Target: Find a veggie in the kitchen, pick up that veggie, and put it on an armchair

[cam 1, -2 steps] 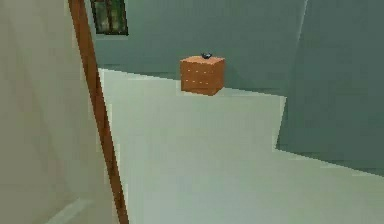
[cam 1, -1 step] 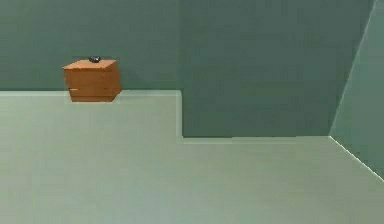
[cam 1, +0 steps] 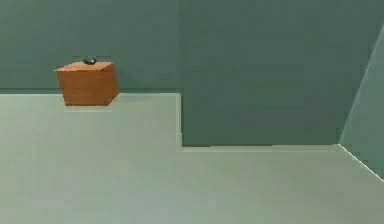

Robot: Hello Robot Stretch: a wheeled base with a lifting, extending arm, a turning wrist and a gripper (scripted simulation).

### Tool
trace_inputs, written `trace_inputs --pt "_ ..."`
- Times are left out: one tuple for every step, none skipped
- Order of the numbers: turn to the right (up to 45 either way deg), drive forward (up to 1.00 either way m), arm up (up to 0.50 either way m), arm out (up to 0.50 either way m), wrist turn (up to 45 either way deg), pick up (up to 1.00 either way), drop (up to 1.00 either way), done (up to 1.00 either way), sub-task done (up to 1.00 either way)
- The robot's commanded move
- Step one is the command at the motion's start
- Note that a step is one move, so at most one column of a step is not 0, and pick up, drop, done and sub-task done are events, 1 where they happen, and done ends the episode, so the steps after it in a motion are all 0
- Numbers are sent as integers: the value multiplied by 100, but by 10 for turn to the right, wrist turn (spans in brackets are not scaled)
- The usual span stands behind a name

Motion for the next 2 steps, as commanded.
trace_inputs --pt "450 0 0 0 0 0 0 0 0" --pt "180 0 0 0 0 0 0 0 0"
